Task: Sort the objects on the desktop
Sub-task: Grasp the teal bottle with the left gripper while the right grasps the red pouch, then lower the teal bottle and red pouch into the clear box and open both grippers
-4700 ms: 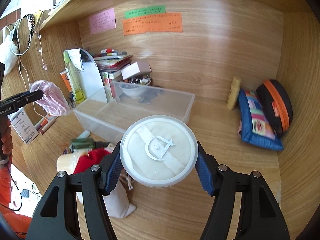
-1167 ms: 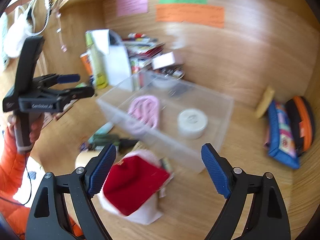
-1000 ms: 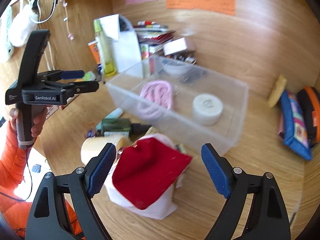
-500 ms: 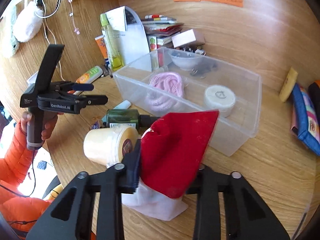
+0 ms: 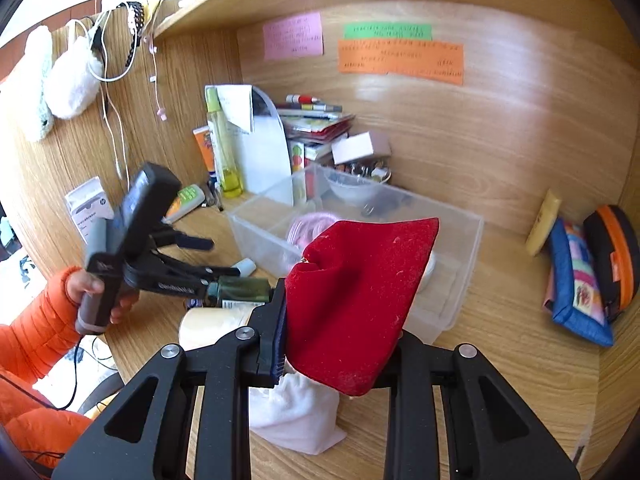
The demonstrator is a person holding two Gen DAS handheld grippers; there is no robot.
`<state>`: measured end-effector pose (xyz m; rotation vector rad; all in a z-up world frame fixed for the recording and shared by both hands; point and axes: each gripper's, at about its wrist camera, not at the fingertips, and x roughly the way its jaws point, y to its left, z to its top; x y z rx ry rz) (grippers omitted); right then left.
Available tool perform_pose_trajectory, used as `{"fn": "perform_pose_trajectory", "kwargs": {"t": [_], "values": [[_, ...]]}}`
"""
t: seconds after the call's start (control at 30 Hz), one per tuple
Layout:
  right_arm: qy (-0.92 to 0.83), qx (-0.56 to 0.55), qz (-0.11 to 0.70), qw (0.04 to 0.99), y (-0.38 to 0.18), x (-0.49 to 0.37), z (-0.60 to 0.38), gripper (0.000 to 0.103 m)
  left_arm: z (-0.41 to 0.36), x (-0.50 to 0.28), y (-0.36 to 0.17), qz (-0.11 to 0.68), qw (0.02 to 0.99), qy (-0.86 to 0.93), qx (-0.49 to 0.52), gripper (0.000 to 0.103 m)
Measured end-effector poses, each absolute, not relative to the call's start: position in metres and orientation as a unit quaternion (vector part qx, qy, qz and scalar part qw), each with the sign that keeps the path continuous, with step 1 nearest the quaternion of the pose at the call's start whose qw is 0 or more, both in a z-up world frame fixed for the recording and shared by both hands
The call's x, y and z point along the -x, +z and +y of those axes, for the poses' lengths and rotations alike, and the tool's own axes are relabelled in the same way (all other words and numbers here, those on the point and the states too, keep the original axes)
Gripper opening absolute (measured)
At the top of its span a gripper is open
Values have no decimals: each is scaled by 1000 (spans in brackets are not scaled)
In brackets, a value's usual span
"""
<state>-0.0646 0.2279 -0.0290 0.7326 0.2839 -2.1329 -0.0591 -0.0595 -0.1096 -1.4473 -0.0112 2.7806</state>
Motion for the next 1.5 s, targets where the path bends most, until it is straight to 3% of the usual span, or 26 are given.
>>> {"fn": "perform_pose_trajectory", "kwargs": {"t": [0.17, 0.33, 0.6, 0.97, 1.5], "values": [[-854, -289, 115, 418, -25, 67, 229, 24, -56, 67, -117, -4, 9, 883, 469, 57], [-853, -293, 117, 415, -27, 72, 225, 24, -45, 64, -117, 18, 23, 888, 460, 26], [-859, -291, 109, 406, -23, 84, 225, 24, -46, 51, -110, 23, 14, 898, 439, 24], [-874, -275, 96, 388, -3, 109, 224, 24, -62, 31, -52, -6, 15, 931, 364, 24], [-872, -290, 86, 386, -15, 149, 198, 24, -59, 63, -14, -19, 36, 950, 311, 24]]}}
